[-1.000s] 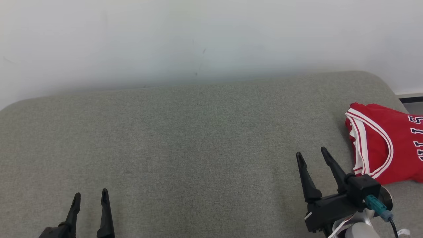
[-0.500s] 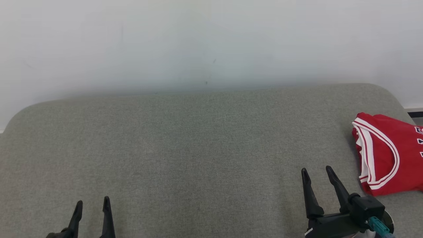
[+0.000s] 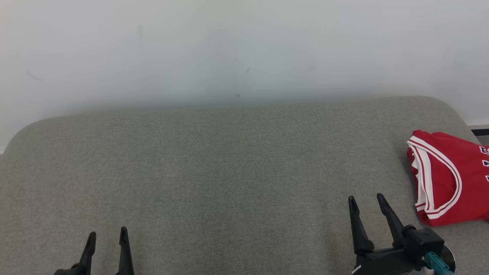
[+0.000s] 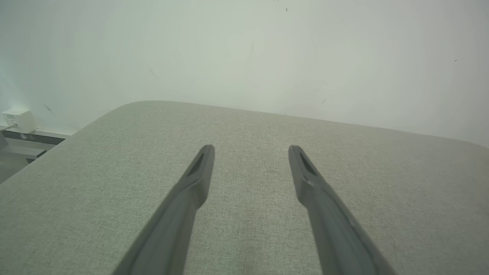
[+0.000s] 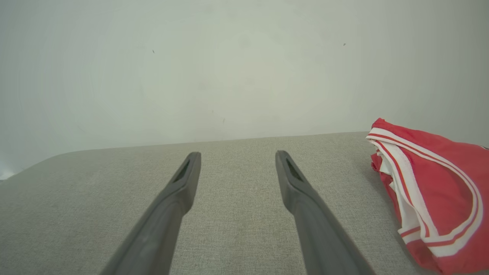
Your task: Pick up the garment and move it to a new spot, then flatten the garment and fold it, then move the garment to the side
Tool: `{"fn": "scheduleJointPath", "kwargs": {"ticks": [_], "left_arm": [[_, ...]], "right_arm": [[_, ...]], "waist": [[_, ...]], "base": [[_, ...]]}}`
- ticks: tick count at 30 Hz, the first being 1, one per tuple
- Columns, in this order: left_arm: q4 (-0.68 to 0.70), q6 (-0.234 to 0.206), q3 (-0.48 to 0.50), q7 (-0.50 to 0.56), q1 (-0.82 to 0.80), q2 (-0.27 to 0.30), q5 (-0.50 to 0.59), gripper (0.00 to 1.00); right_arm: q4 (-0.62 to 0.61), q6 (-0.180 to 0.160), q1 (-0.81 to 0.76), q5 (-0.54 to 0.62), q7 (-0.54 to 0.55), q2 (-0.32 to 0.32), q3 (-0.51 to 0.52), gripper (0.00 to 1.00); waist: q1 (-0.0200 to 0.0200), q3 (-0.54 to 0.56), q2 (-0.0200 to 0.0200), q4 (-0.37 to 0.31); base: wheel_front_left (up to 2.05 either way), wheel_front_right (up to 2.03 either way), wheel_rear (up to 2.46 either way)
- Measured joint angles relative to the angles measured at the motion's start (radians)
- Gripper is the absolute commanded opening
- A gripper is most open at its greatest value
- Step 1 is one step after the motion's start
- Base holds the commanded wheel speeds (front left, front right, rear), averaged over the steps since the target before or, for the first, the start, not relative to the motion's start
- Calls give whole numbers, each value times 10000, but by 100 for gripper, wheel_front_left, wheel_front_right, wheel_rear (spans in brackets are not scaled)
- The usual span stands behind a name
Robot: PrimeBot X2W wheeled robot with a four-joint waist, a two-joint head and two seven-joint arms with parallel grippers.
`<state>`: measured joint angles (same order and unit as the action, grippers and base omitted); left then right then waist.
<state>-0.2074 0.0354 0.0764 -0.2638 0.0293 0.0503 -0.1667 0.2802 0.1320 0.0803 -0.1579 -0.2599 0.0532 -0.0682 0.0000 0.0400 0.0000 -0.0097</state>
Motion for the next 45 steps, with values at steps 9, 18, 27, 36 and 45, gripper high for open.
{"fn": "scheduleJointPath", "kwargs": {"ticks": [9,18,27,36,45], "left_arm": [[25,-13,-73,0,33,-2,-23,100],[144,-12,-104,0,110,-4,-36,0],[-476,15,-35,334,336,-77,-757,0],[-466,146,-17,706,189,-77,-2441,0],[-437,257,-2,1087,51,-75,-3967,0]], "right_arm": [[161,0,-19,-56,15,-10,-33,100],[261,0,-16,-169,35,-13,-109,0],[711,0,-406,-901,284,-13,-31,0],[593,0,-384,-2560,700,-15,198,0],[481,2,-337,-4090,1097,-17,401,0]], "waist": [[0,17,0,23],[0,77,0,-20],[1,60,0,-17],[1,23,0,-8],[1,-14,1,0]], "base": [[0,0,0],[0,0,0],[0,0,0],[0,0,0],[0,0,0]]}}
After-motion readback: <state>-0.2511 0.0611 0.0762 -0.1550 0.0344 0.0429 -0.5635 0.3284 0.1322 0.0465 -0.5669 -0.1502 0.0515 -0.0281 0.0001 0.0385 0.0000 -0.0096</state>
